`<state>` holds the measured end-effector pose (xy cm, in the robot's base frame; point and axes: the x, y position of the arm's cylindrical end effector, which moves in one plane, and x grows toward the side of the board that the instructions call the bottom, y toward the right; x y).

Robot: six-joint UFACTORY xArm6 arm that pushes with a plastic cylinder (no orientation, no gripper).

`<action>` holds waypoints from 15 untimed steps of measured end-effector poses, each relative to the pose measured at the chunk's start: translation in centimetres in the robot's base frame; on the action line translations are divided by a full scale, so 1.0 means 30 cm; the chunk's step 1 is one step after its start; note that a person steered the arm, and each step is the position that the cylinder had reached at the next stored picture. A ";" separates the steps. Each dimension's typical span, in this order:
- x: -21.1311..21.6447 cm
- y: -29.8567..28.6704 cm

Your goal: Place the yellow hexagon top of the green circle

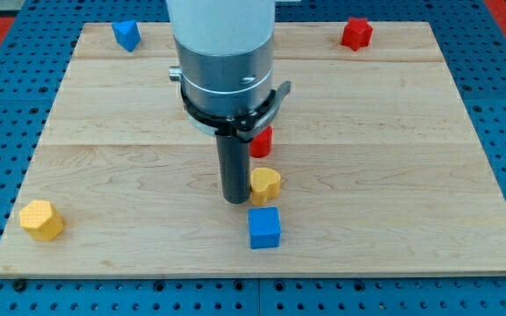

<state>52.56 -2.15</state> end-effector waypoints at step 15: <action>-0.492 -0.339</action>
<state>37.80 -12.33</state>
